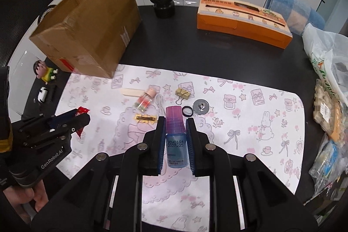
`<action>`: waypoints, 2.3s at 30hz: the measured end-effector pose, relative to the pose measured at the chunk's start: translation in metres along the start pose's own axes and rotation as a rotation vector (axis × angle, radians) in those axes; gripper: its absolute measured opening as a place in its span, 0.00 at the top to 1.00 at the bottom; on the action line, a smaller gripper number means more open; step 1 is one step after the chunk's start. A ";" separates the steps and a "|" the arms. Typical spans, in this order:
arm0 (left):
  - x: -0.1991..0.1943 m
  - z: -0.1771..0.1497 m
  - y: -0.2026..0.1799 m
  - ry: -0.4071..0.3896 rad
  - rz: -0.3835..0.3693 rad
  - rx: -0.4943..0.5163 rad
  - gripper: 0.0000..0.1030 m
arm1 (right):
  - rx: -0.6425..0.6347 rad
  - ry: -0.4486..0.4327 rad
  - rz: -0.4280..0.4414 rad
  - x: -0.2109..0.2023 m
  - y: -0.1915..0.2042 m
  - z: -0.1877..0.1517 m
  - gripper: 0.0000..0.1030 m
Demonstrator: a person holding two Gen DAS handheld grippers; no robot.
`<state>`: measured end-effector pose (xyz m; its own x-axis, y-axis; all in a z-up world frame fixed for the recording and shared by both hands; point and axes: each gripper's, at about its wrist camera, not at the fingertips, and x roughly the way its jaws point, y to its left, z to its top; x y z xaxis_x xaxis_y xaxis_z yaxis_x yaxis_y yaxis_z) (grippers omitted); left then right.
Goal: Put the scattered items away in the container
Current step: 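Carry the bottle and red candy toward the cardboard box with both tools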
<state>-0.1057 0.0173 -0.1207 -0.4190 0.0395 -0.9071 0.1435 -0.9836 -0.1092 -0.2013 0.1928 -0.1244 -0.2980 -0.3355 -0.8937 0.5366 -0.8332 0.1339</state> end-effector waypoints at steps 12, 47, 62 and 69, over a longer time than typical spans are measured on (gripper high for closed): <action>-0.055 0.006 -0.009 -0.026 -0.031 0.035 0.81 | 0.025 -0.036 0.001 -0.071 0.026 0.000 0.82; -0.096 0.107 0.139 -0.079 0.065 -0.087 0.81 | -0.129 -0.053 0.106 -0.047 0.166 0.136 0.82; -0.089 0.159 0.199 -0.070 0.119 -0.128 0.81 | -0.180 -0.040 0.121 -0.019 0.224 0.210 0.82; -0.078 0.183 0.224 -0.054 0.123 -0.149 0.81 | -0.189 -0.028 0.124 -0.003 0.241 0.240 0.82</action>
<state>-0.2050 -0.2386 0.0004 -0.4367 -0.0928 -0.8948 0.3263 -0.9433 -0.0615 -0.2604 -0.1126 0.0136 -0.2412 -0.4444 -0.8627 0.7077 -0.6888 0.1570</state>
